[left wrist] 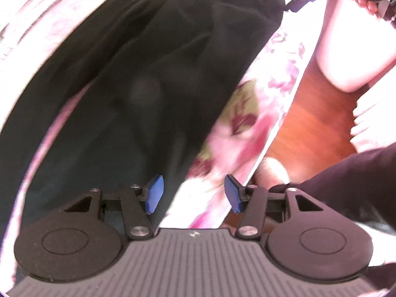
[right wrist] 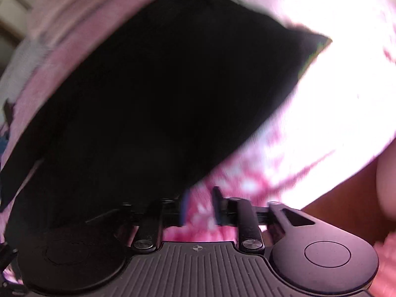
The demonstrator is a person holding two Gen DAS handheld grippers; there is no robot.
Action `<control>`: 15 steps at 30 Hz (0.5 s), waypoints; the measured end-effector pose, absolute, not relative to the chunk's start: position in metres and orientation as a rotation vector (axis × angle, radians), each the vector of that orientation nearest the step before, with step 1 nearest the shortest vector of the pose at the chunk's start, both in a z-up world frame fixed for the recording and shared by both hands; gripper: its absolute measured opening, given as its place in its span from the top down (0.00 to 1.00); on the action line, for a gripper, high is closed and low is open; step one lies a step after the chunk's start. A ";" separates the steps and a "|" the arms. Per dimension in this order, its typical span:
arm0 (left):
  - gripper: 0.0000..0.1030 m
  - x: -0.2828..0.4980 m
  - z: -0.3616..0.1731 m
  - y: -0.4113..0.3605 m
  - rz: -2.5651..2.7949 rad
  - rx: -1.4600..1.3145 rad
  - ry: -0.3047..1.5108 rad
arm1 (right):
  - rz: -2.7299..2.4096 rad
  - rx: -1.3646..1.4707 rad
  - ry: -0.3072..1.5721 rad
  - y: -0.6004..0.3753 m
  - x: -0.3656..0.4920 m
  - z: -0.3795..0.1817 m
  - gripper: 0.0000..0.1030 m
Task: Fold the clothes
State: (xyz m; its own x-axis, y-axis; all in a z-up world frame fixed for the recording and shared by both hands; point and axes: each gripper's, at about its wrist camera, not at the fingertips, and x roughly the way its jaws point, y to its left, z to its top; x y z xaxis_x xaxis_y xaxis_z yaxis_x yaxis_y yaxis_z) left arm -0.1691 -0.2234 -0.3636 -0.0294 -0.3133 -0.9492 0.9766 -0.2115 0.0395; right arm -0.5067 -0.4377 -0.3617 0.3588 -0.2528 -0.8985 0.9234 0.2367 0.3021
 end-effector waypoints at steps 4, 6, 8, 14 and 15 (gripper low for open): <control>0.52 -0.182 -0.388 -0.235 -1.510 1.146 0.934 | -0.838 0.874 0.790 -0.450 -0.481 -0.360 0.60; 0.49 -0.190 -0.397 -0.233 -1.518 1.210 0.947 | -0.753 0.857 0.840 -0.459 -0.466 -0.379 0.60; 0.50 -0.195 -0.392 -0.229 -1.532 1.250 0.946 | -0.690 0.860 0.934 -0.462 -0.465 -0.401 0.61; 0.55 -0.178 -0.351 -0.235 -1.508 1.033 0.905 | -0.725 0.847 0.978 -0.448 -0.495 -0.383 0.61; 0.54 -0.175 -0.353 -0.243 -1.505 1.002 0.909 | -0.685 0.810 0.957 -0.448 -0.485 -0.378 0.61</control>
